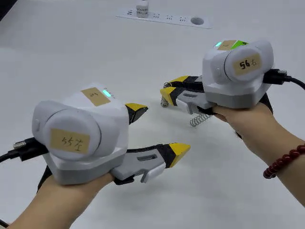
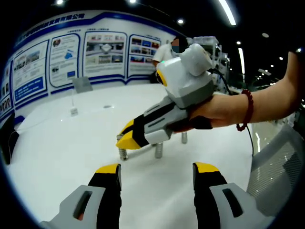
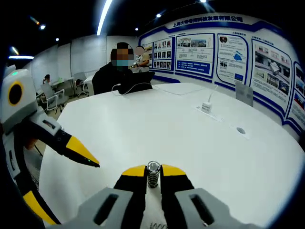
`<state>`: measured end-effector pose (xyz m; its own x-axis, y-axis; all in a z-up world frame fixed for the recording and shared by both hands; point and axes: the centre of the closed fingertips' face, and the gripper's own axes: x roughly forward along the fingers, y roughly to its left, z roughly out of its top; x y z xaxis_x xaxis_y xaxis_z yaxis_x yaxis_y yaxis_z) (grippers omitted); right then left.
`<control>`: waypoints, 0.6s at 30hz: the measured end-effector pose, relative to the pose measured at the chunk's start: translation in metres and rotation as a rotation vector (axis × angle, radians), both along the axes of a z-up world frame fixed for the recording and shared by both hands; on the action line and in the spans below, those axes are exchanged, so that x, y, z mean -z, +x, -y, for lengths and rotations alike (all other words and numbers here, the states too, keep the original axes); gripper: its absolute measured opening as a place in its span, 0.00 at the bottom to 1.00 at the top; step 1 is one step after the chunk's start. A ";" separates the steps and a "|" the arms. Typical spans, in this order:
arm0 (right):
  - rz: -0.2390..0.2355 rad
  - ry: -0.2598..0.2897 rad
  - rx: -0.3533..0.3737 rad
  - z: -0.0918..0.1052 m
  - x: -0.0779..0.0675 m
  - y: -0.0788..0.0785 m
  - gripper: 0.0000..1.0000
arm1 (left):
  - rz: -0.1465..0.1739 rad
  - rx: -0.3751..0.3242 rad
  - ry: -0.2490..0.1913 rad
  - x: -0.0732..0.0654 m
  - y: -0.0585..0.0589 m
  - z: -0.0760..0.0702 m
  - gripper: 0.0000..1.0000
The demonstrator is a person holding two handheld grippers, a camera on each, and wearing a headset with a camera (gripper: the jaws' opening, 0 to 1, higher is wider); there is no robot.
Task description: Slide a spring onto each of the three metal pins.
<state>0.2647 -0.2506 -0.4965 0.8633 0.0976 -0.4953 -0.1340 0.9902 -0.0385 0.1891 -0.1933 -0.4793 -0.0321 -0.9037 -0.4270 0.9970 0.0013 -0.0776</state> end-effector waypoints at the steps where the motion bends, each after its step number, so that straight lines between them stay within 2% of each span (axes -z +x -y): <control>1: -0.007 -0.001 0.000 0.000 0.002 -0.001 0.12 | 0.000 0.000 0.001 0.000 0.000 0.000 0.62; 4: -0.020 -0.001 0.000 -0.001 0.007 -0.002 0.12 | 0.000 0.002 0.000 0.000 0.000 0.000 0.61; 15: -0.013 0.007 0.009 0.001 0.006 -0.002 0.12 | 0.005 0.001 0.003 0.000 0.001 0.000 0.61; 18: -0.013 0.018 0.018 0.001 0.005 -0.004 0.16 | 0.009 0.000 0.002 0.000 0.001 0.000 0.61</control>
<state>0.2610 -0.2519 -0.5012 0.8583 0.0914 -0.5049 -0.1168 0.9930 -0.0189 0.1899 -0.1932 -0.4797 -0.0282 -0.9028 -0.4292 0.9976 0.0017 -0.0691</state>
